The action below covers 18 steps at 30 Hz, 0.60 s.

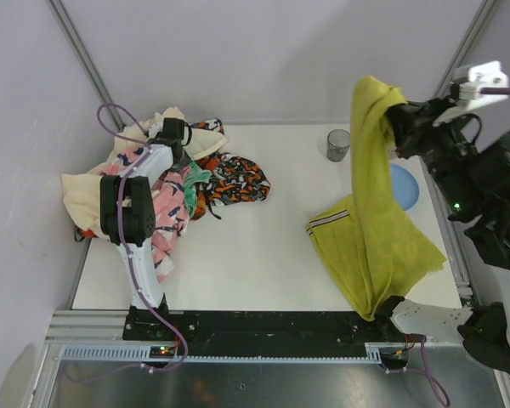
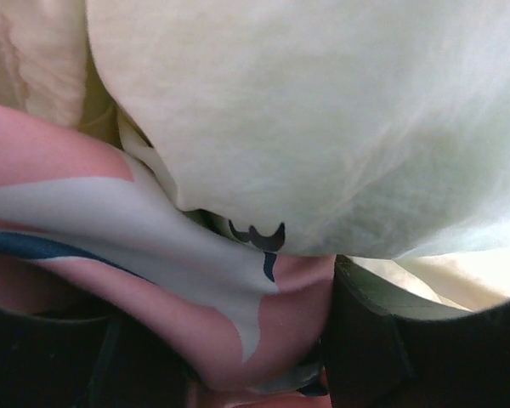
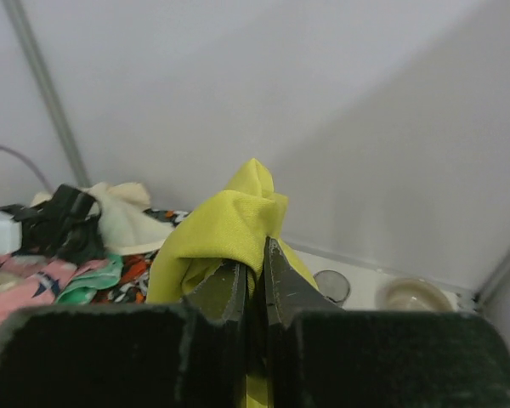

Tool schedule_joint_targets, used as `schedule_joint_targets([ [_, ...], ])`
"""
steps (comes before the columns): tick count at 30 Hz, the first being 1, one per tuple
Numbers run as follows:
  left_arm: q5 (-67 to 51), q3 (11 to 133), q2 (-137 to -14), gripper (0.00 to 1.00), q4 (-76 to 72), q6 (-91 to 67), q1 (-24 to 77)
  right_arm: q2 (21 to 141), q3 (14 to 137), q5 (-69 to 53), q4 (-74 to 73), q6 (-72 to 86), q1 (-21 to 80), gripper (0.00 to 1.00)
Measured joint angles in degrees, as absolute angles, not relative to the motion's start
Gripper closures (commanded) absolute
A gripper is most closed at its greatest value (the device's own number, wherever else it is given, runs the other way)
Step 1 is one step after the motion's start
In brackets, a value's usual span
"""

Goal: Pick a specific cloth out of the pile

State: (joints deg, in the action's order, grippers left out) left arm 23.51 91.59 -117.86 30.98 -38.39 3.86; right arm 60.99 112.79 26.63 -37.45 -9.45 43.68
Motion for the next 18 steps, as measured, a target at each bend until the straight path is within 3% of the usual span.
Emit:
schedule_joint_targets([
  [5, 23.97, 90.78, -117.21, 0.30, 30.30, -37.32, 5.08, 67.68, 118.93, 17.78, -40.80, -7.88, 43.72, 1.00],
  [11, 24.40, 89.27, -114.41, 0.03, 31.42, -35.83, 7.64, 77.93, 129.97, 9.47, -41.85, -6.98, 43.72, 1.00],
  [15, 24.34, 87.74, -110.19, 0.01, 34.48, -35.38, 8.91, 80.95, 129.45, 10.02, -40.21, -6.42, 43.59, 1.00],
  [18, 24.36, 86.28, -105.82, 0.00, 36.38, -35.40, 9.34, 77.32, 118.32, 14.02, -37.12, -4.75, 41.71, 1.00],
])
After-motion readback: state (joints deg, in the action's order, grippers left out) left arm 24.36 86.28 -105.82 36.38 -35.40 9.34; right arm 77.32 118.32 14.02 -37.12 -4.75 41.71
